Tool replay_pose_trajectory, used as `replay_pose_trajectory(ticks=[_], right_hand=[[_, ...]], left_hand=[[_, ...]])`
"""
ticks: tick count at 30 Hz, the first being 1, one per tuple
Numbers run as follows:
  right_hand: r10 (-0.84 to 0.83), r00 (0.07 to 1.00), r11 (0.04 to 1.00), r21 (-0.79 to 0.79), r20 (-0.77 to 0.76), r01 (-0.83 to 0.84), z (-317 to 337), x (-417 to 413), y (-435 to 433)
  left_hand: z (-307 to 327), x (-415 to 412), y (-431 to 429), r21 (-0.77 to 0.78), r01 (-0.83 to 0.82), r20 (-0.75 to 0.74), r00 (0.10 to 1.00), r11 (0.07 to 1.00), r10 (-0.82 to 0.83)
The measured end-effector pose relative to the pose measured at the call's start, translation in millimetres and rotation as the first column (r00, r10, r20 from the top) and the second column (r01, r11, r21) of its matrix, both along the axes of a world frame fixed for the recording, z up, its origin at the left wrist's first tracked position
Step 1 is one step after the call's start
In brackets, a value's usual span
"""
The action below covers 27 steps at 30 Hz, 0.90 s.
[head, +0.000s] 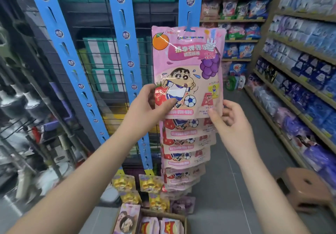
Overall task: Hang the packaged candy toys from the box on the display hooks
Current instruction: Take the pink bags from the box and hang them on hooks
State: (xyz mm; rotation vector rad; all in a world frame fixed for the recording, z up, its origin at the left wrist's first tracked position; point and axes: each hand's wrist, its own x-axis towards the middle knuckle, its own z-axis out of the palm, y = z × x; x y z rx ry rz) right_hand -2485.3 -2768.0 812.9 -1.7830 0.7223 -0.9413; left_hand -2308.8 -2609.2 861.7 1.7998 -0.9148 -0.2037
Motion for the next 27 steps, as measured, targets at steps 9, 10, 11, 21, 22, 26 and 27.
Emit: replay_pose_trajectory(ticks=[9, 10, 11, 21, 22, 26, 27], right_hand=[[0.055, 0.99, 0.998, 0.038, -0.134, -0.05, -56.5, -4.2, 73.4], [0.072, 0.981, 0.997, 0.035, -0.179, -0.067, -64.2, -2.6, 86.9], [0.091, 0.967, 0.996, 0.027, -0.237, -0.087, -72.0, -0.1, 101.0], [0.09, 0.57, 0.918, -0.154, -0.817, -0.365, -166.4, 34.5, 238.2], [0.084, 0.546, 0.918, -0.149, -0.834, -0.369, -177.2, 36.0, 248.7], [0.052, 0.489, 0.938, -0.126, -0.871, -0.324, -217.5, 31.5, 277.9], [0.044, 0.473, 0.94, -0.124, -0.88, -0.318, -226.9, 29.0, 281.4]], left_hand=[[-70.8, 16.6, 75.9, 0.265, 0.075, 0.14, 0.984, 0.961, -0.115], [-81.8, 20.5, 87.5, 0.321, 0.083, 0.173, 0.974, 0.943, -0.145], [-93.3, 24.6, 99.9, 0.384, 0.091, 0.206, 0.962, 0.919, -0.181], [-214.1, 63.7, 225.1, 0.781, 0.108, 0.247, 0.851, 0.615, -0.463], [-225.1, 65.9, 234.1, 0.801, 0.113, 0.229, 0.849, 0.587, -0.476], [-263.3, 69.6, 259.6, 0.861, 0.112, 0.175, 0.85, 0.496, -0.496], [-271.7, 69.6, 262.4, 0.87, 0.11, 0.165, 0.853, 0.48, -0.495]])
